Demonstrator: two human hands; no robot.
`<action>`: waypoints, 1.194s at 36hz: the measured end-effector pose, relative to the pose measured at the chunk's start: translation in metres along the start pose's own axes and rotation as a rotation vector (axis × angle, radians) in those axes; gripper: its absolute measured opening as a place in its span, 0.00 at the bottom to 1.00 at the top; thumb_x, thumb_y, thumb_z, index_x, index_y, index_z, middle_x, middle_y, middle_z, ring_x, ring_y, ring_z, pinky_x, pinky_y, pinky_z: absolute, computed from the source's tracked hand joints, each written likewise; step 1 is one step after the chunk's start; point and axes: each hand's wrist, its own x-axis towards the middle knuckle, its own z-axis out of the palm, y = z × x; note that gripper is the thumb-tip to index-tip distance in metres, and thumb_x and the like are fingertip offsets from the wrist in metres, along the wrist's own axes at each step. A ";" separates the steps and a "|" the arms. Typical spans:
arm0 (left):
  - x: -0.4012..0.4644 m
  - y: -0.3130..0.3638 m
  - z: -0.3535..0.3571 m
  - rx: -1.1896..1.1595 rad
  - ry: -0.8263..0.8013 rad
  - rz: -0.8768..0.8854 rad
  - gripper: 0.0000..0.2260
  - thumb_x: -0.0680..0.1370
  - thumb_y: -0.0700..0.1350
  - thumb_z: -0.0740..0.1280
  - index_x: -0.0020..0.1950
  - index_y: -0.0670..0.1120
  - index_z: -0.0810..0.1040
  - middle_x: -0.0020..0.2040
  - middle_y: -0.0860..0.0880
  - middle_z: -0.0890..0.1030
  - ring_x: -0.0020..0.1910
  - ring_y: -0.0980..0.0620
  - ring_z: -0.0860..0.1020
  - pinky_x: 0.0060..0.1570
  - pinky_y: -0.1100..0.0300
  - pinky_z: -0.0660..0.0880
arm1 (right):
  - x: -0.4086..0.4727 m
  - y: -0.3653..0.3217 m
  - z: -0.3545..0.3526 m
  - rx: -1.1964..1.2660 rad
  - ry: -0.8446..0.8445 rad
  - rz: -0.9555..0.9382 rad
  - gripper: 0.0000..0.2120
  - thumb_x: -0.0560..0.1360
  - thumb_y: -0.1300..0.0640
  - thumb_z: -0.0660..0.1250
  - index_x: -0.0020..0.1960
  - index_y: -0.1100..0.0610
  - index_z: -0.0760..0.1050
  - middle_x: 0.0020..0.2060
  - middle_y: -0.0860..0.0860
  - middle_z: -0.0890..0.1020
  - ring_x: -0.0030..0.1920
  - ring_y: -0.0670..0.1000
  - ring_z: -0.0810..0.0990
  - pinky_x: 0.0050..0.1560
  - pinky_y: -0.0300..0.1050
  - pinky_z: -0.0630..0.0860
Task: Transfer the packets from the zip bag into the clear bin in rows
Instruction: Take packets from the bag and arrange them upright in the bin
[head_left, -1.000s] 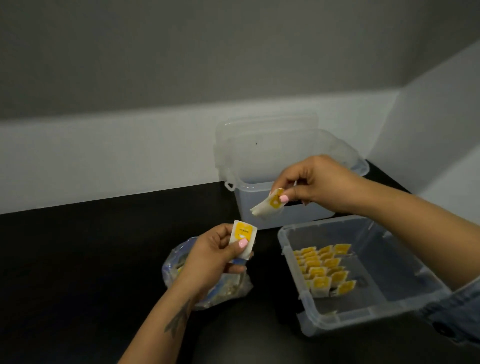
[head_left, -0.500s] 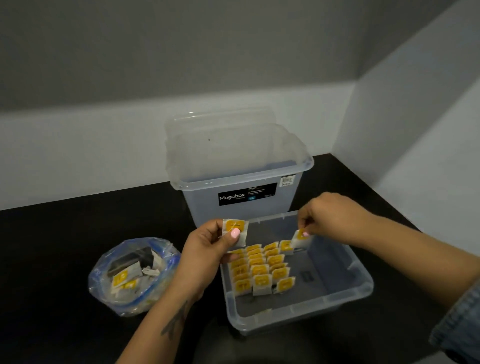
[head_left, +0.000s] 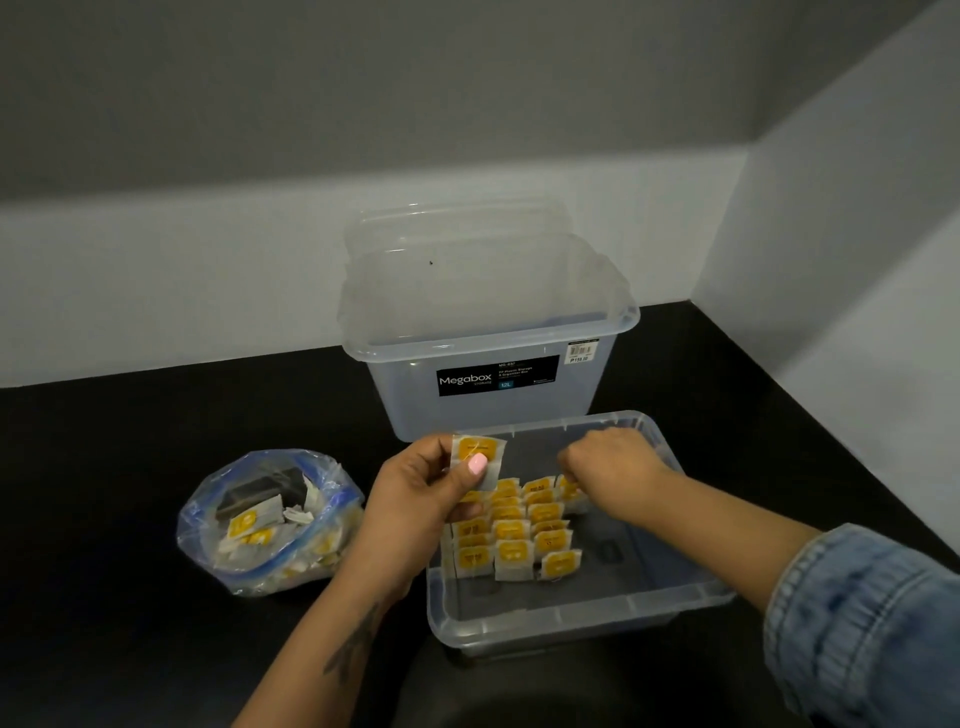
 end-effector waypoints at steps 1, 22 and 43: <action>0.000 0.000 0.000 -0.001 0.001 -0.001 0.06 0.75 0.42 0.66 0.50 0.47 0.80 0.44 0.52 0.84 0.45 0.56 0.83 0.40 0.62 0.80 | 0.000 -0.001 0.000 -0.003 0.004 0.005 0.10 0.76 0.62 0.62 0.56 0.55 0.75 0.51 0.54 0.80 0.52 0.55 0.79 0.46 0.47 0.73; 0.008 0.001 0.017 0.193 0.052 0.029 0.08 0.74 0.42 0.69 0.49 0.54 0.78 0.42 0.54 0.82 0.42 0.56 0.82 0.38 0.60 0.81 | -0.034 0.010 -0.060 0.859 0.269 0.013 0.11 0.76 0.45 0.65 0.52 0.50 0.79 0.45 0.45 0.82 0.46 0.44 0.80 0.50 0.42 0.77; 0.009 -0.006 0.021 0.440 0.082 0.174 0.21 0.69 0.45 0.74 0.59 0.56 0.74 0.57 0.59 0.78 0.58 0.61 0.75 0.58 0.63 0.74 | -0.041 0.027 -0.035 0.477 0.091 0.116 0.02 0.75 0.56 0.67 0.46 0.50 0.78 0.41 0.46 0.80 0.41 0.44 0.79 0.46 0.39 0.78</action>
